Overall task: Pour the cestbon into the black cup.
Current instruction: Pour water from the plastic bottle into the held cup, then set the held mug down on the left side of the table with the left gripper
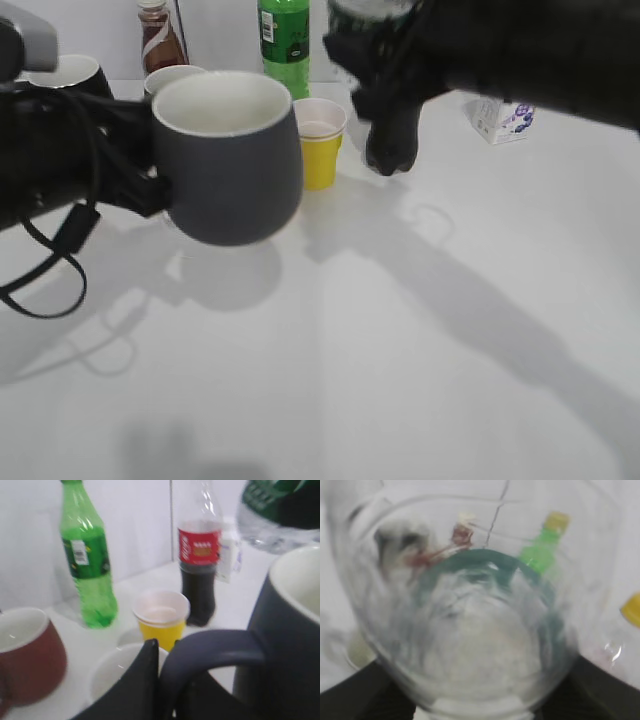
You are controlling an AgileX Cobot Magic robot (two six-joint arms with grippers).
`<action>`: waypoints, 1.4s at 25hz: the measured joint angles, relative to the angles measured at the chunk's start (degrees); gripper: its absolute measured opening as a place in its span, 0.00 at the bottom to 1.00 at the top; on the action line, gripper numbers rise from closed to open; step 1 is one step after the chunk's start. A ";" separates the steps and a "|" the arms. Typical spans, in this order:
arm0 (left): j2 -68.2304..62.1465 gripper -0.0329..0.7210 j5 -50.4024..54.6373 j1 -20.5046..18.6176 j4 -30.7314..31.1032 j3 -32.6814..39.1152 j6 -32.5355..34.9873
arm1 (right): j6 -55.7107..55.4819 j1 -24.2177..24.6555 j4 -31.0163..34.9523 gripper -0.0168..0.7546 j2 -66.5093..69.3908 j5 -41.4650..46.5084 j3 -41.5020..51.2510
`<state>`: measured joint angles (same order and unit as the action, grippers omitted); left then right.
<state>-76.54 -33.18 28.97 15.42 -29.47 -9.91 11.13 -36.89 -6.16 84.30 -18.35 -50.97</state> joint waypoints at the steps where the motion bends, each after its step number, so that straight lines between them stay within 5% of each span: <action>1: 0.00 0.11 -0.91 -0.78 0.00 0.00 0.18 | -4.31 0.32 -0.07 0.62 -0.67 0.16 0.00; 12: -3.41 0.11 -6.60 -19.98 -5.77 0.00 4.69 | -14.40 10.34 5.73 0.62 -1.93 -3.76 9.11; 17: -10.34 0.11 -14.79 -25.70 -5.89 -0.01 4.80 | -14.97 12.21 6.16 0.62 -0.98 -9.28 14.88; 35: -32.54 0.11 -30.45 -27.17 -6.61 -0.12 7.65 | -15.19 12.21 9.39 0.62 6.27 -17.15 15.72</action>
<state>-109.08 -63.63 1.80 8.80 -29.59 -2.26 -4.06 -24.68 3.23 90.57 -35.49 -35.25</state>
